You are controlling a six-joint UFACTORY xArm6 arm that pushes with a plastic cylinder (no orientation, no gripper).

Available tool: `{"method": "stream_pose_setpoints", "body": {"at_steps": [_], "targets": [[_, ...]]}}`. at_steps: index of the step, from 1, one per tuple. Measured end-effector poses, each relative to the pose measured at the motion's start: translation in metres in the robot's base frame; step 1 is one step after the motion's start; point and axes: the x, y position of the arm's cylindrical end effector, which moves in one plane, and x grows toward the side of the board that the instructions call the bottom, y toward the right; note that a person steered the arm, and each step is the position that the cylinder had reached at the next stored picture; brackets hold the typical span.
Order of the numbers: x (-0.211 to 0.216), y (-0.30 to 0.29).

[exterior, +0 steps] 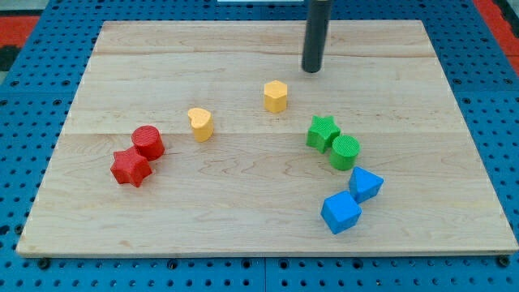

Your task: Move yellow hexagon towards center

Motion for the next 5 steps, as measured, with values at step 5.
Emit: {"method": "stream_pose_setpoints", "body": {"at_steps": [5], "targets": [[0.061,-0.036]]}}
